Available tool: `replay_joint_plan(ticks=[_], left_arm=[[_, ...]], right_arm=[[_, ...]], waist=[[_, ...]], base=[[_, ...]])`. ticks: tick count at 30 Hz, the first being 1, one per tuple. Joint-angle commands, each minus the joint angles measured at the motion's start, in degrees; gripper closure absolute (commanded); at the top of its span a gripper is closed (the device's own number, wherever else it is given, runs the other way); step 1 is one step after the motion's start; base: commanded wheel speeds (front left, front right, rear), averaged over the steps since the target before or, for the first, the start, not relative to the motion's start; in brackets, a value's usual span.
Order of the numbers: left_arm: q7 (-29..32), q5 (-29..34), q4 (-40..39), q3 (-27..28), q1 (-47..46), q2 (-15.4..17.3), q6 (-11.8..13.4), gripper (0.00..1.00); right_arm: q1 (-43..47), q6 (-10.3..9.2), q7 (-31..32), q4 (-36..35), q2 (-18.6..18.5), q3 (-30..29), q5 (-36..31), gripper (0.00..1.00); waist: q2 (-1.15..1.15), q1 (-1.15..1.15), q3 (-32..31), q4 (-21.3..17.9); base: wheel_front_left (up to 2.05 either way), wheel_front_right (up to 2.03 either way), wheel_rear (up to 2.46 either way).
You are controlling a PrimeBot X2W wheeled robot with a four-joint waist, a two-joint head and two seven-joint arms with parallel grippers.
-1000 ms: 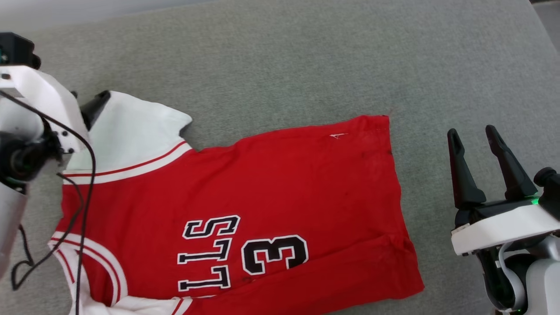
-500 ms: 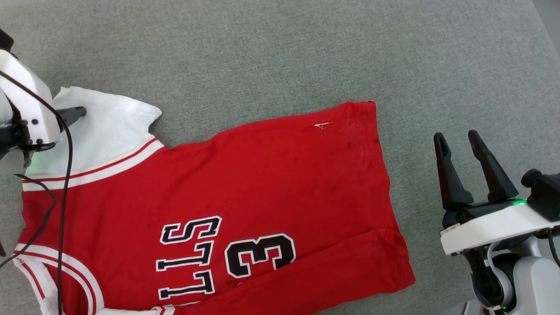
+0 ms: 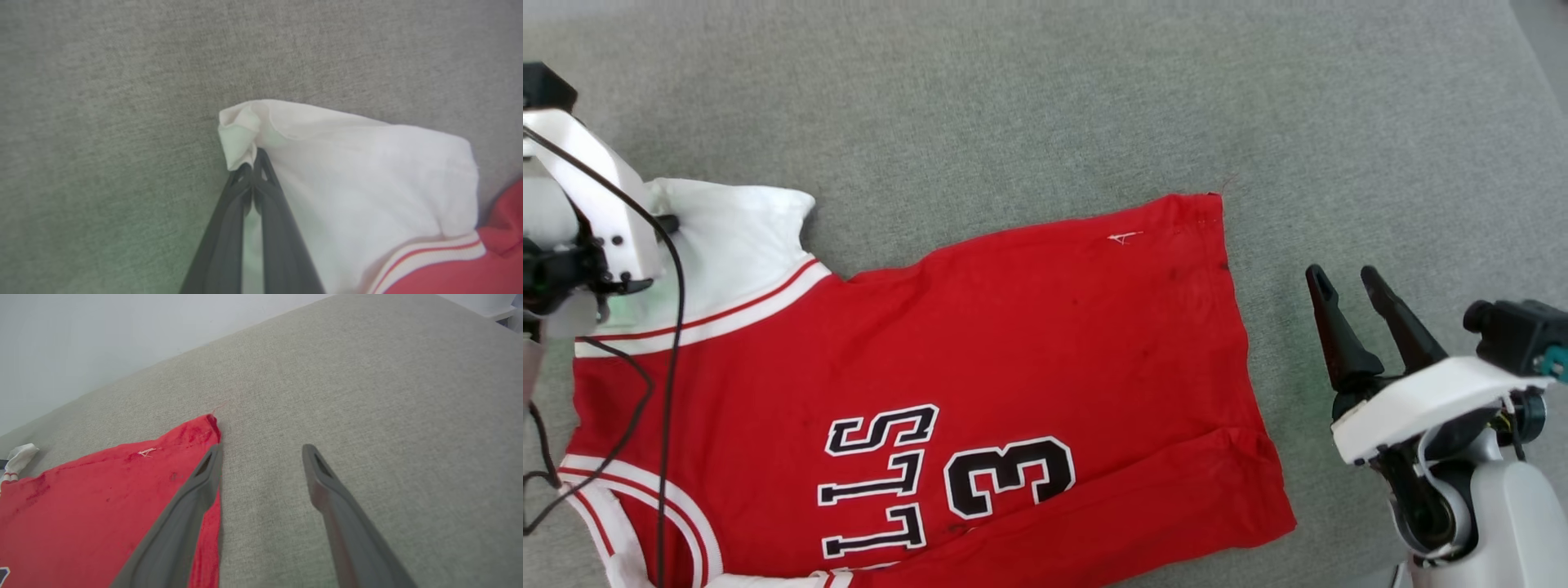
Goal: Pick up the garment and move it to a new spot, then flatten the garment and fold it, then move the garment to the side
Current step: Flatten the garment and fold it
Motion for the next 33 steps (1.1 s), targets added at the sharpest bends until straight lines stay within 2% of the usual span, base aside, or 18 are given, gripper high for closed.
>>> replay_joint_plan(ticks=[1,5,17,25,26,28,30,31,32,33], left_arm=[[-0.48,0.29,0.62,-1.52,2.96,-2.05,-0.71,1.00],[-4.02,1.73,-0.92,-1.25,1.14,-1.89,-1.90,1.00],[-7.06,3.63,-8.20,-3.07,-0.41,-3.17,-4.23,1.00],[-8.01,4.25,-13.11,-2.86,-1.21,-2.62,-4.11,1.00],[-8.16,4.05,-14.07,-2.70,-0.91,-2.50,-3.92,1.00],[-8.26,3.94,-14.41,-2.62,-0.64,-2.39,-3.89,1.00],[-8.55,3.54,-15.02,-2.51,0.28,-2.37,-3.85,1.00],[-8.65,3.35,-15.10,-2.46,0.48,-2.33,-3.81,1.00],[-8.65,3.35,-15.10,-2.46,0.48,-2.33,-3.81,1.00],[-8.82,3.32,-15.13,-2.40,0.90,-2.09,-3.88,1.00]], right_arm=[[-1.92,-0.02,2.14,1.98,-0.01,-0.58,0.70,0.00],[-5.66,-0.02,9.22,7.23,-2.30,-0.57,2.86,0.00],[-18.58,-0.02,28.05,17.06,-9.10,2.84,5.49,0.00],[-26.92,-0.02,33.75,25.86,-9.45,6.12,5.17,0.00],[-28.49,-0.02,34.79,28.96,-9.15,7.29,5.76,0.00],[-28.85,-0.02,35.16,30.59,-9.05,7.95,6.05,0.00],[-29.20,-0.02,38.07,36.25,-8.60,10.24,5.92,0.00],[-28.94,-0.02,39.13,38.16,-8.35,10.94,6.01,0.21],[-28.94,-0.02,39.13,38.16,-8.35,10.94,6.01,0.21],[-28.86,-0.02,40.94,40.98,-7.65,11.93,6.88,1.00]], waist=[[0.00,0.00,-1.39,0.89],[0.00,0.00,-3.22,2.81],[0.00,0.00,-4.62,9.51],[0.00,0.00,-2.44,11.66],[0.00,0.00,-2.06,11.90],[0.00,0.00,-1.96,11.98],[0.00,0.00,-2.02,12.11],[0.00,0.00,-2.06,12.16],[0.00,0.00,-2.06,12.16],[0.00,0.00,-2.20,12.14]], base=[[0.00,0.00,0.00],[0.00,0.00,0.00],[0.00,0.00,0.00],[0.00,0.00,0.00],[0.00,0.00,0.00],[0.00,0.00,0.00],[0.00,0.00,0.00],[0.00,0.00,0.00],[0.00,0.00,0.00],[0.00,0.00,0.00]])
